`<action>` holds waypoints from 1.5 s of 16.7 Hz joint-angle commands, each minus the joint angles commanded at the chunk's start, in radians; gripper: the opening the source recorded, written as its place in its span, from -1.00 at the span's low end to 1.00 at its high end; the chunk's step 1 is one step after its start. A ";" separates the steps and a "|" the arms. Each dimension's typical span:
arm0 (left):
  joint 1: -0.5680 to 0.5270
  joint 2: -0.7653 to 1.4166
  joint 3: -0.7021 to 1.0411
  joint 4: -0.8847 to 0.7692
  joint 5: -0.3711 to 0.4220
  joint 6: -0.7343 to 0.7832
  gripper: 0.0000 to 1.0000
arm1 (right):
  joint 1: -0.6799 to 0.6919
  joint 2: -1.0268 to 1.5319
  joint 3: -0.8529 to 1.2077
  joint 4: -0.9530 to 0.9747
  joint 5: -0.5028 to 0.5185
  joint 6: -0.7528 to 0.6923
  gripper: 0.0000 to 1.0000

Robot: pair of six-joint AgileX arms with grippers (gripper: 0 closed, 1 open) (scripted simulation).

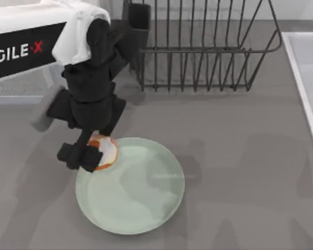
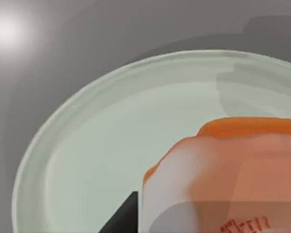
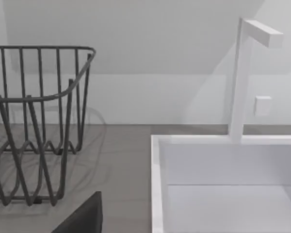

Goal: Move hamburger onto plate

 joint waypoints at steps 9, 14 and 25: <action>-0.158 -0.027 -0.006 0.034 -0.014 -0.427 -1.00 | 0.000 0.000 0.000 0.000 0.000 0.000 1.00; -0.154 -0.021 -0.009 0.035 -0.013 -0.423 -1.00 | 0.000 0.000 0.000 0.000 0.000 0.000 1.00; -0.156 0.021 -0.126 0.201 -0.013 -0.423 -0.85 | 0.000 0.000 0.000 0.000 0.000 0.000 1.00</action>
